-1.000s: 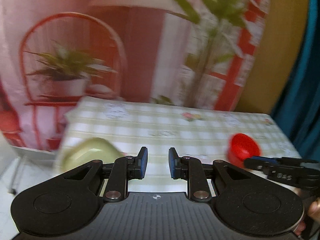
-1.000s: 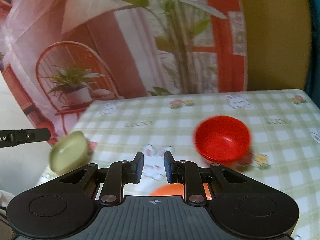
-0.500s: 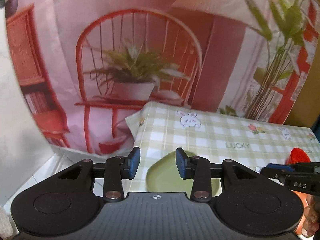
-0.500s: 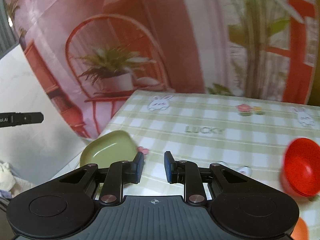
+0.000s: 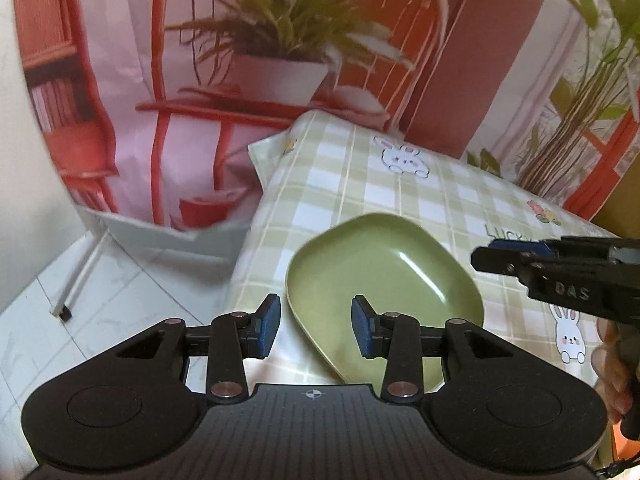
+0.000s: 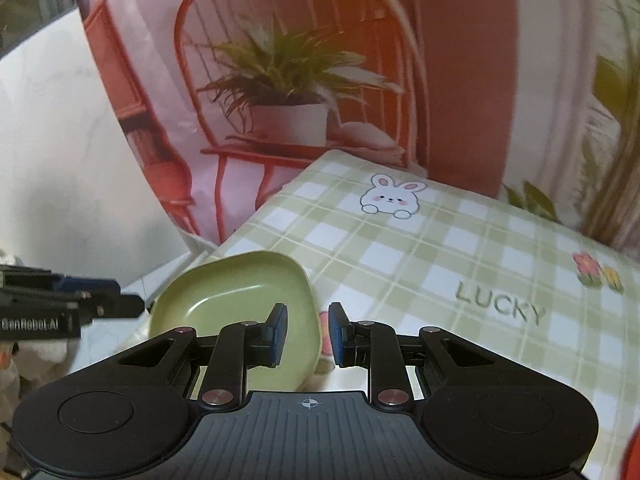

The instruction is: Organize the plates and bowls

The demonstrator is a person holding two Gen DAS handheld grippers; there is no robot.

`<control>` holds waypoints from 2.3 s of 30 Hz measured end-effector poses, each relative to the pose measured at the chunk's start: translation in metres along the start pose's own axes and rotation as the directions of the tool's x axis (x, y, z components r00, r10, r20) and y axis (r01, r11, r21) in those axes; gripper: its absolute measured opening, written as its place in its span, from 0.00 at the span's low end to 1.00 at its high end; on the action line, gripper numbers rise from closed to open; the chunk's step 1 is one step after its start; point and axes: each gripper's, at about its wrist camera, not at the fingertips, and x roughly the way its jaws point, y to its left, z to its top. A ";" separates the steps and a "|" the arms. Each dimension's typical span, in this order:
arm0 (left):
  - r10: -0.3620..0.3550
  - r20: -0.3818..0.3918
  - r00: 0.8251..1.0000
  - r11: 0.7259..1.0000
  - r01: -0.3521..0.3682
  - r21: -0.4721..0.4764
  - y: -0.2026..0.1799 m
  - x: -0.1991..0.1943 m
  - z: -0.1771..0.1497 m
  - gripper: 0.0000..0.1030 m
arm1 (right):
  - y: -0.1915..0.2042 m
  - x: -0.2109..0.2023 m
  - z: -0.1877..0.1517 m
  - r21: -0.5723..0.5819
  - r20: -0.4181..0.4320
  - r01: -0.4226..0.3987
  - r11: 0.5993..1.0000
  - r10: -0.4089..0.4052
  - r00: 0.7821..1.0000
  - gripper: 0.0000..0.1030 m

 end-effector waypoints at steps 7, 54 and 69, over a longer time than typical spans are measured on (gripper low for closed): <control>0.009 -0.007 1.000 0.999 -0.009 -0.046 0.001 0.010 -0.008 0.40 | -0.002 0.035 0.001 -0.047 -0.055 0.014 0.999 -0.017 0.998 0.21; 0.056 0.038 0.998 0.994 -0.059 0.092 -0.120 -0.038 -0.018 0.15 | -0.052 -0.089 -0.047 0.145 0.080 0.058 0.988 -0.071 0.994 0.06; -0.032 0.053 0.998 0.985 0.023 0.171 -0.185 -0.049 -0.033 0.15 | -0.100 -0.151 -0.081 0.225 0.118 0.117 0.967 -0.146 0.982 0.07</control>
